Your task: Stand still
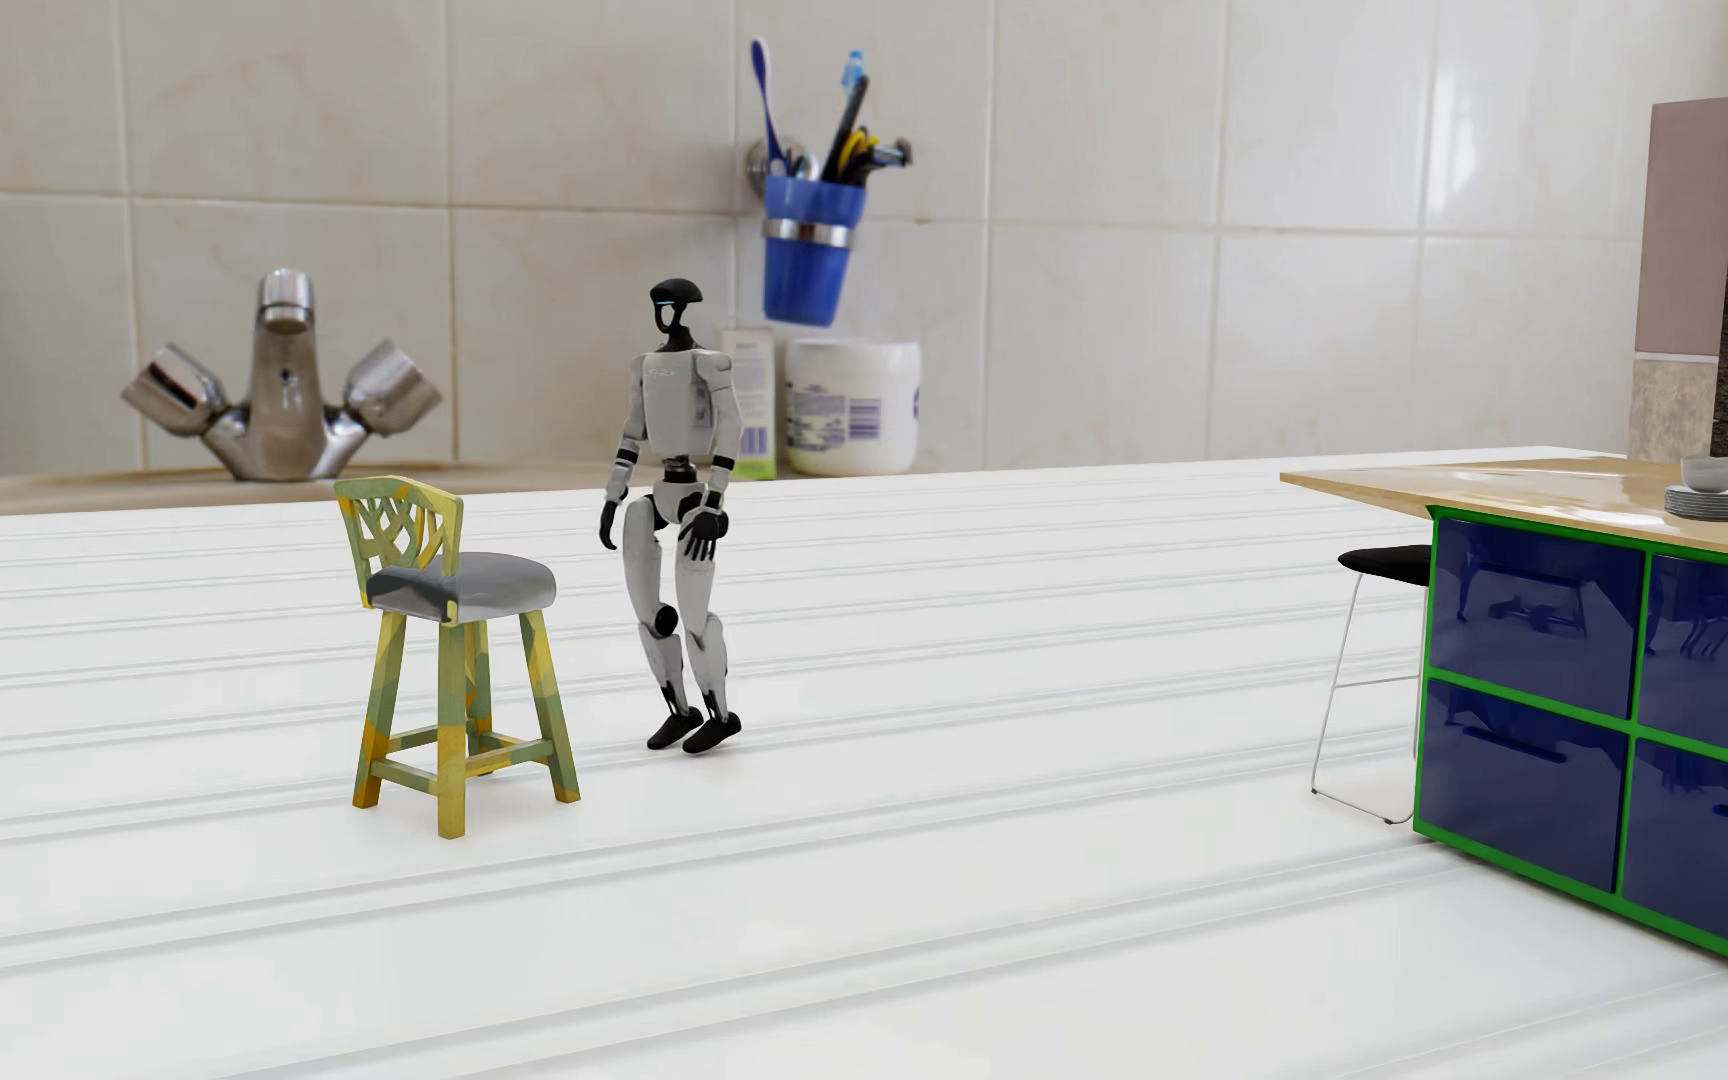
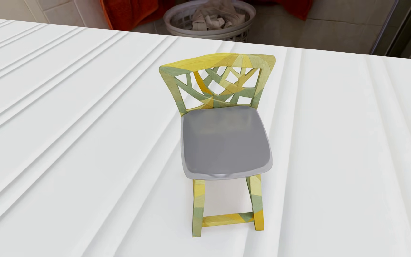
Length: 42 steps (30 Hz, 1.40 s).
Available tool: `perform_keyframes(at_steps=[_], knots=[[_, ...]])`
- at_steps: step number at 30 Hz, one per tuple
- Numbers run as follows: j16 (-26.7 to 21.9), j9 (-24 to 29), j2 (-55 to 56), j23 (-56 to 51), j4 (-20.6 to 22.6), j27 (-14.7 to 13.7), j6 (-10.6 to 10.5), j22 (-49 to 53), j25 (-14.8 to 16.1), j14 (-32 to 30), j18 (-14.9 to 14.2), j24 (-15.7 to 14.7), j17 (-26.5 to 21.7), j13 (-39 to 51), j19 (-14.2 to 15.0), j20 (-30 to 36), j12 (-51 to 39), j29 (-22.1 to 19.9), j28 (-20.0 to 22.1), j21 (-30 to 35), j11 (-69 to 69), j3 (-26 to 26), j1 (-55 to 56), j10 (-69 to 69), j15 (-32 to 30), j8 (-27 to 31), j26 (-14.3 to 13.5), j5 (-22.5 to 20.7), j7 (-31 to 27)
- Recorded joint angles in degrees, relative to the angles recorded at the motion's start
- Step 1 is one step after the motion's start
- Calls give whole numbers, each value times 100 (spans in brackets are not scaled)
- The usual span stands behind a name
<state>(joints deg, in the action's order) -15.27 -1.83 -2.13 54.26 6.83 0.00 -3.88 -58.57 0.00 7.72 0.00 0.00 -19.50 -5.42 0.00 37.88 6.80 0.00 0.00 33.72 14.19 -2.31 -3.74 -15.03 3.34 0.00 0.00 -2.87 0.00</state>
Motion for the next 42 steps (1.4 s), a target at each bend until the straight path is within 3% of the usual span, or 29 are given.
perform_keyframes(at_steps=[42], knots=[[9,-42,-112,6,16,0,24,-54,0,-66,0,0,52,-11,0,4,73,0,0,-30,-65,-50,-88,56,45,0,0,-2,0]])
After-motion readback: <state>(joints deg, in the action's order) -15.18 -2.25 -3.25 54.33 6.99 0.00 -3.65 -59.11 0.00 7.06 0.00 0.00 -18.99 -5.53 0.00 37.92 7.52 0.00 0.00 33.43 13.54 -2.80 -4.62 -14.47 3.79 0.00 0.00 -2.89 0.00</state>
